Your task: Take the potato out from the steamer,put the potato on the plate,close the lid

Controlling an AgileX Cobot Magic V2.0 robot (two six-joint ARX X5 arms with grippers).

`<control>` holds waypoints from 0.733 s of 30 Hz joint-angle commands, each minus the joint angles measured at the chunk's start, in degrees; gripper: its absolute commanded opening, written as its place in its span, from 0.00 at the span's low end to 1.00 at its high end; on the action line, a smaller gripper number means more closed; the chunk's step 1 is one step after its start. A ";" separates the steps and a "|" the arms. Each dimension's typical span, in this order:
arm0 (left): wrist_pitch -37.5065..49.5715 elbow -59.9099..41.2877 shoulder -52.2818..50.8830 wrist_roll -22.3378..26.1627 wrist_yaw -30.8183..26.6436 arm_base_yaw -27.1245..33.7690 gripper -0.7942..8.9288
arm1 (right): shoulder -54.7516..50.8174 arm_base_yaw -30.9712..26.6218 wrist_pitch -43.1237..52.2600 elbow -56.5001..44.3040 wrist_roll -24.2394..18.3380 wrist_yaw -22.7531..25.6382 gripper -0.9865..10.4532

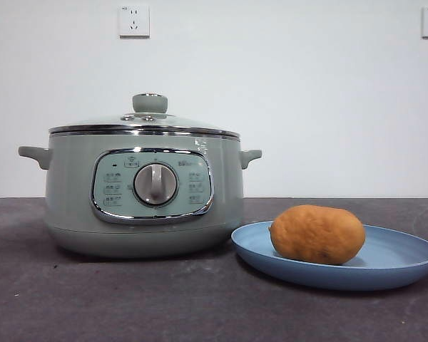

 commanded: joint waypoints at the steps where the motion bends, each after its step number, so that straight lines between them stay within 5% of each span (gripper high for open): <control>1: 9.16 -9.42 -6.08 0.66 -0.33 5.33 0.08 | -0.02 0.13 0.22 -0.26 0.35 0.15 0.09; 10: 30.91 -42.27 -24.24 0.13 -0.46 10.62 0.08 | -0.04 0.13 0.22 -0.26 0.35 0.15 0.09; 22: 31.80 -66.88 -40.48 -4.04 -0.59 10.62 0.08 | -0.04 0.13 0.22 -0.26 0.35 0.15 0.09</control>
